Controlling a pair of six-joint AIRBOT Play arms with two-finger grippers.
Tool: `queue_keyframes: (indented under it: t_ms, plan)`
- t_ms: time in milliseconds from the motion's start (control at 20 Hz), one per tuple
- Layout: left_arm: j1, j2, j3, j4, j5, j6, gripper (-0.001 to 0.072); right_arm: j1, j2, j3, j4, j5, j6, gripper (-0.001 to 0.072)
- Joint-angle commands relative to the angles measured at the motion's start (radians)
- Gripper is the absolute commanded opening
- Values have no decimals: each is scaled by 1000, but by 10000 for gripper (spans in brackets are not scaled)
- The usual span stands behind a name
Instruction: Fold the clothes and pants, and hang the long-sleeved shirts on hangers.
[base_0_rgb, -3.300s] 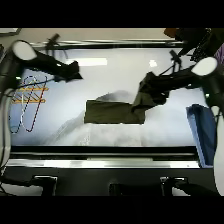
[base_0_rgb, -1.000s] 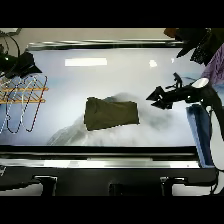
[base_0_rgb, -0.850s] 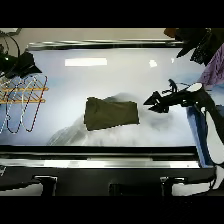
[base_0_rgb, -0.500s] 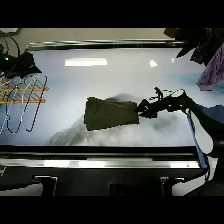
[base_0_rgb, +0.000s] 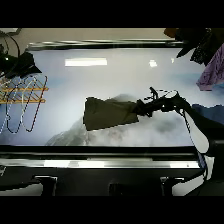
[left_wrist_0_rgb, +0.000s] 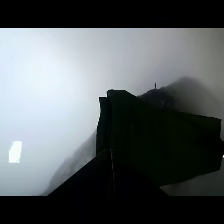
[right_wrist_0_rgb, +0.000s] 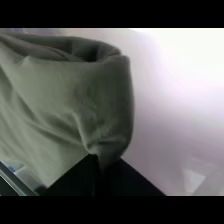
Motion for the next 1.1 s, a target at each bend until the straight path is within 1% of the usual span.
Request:
queue_keyframes:
  t_ms: [0,150,350,700,900,1050]
  plan:
    - [1,0,0,0,1,17,17,5,32,24,45,-34,40,26]
    - [1,0,0,0,1,18,16,-2,35,147,1,-23,199,26]
    - [1,0,0,-1,1,17,16,-66,35,315,-14,-15,352,26]
    - [1,0,0,-1,0,17,16,-241,36,519,-21,14,473,26]
    - [1,0,0,-1,0,17,16,-356,36,607,-97,15,552,25]
    - [1,0,0,-1,0,17,16,-436,36,657,-185,24,614,25]
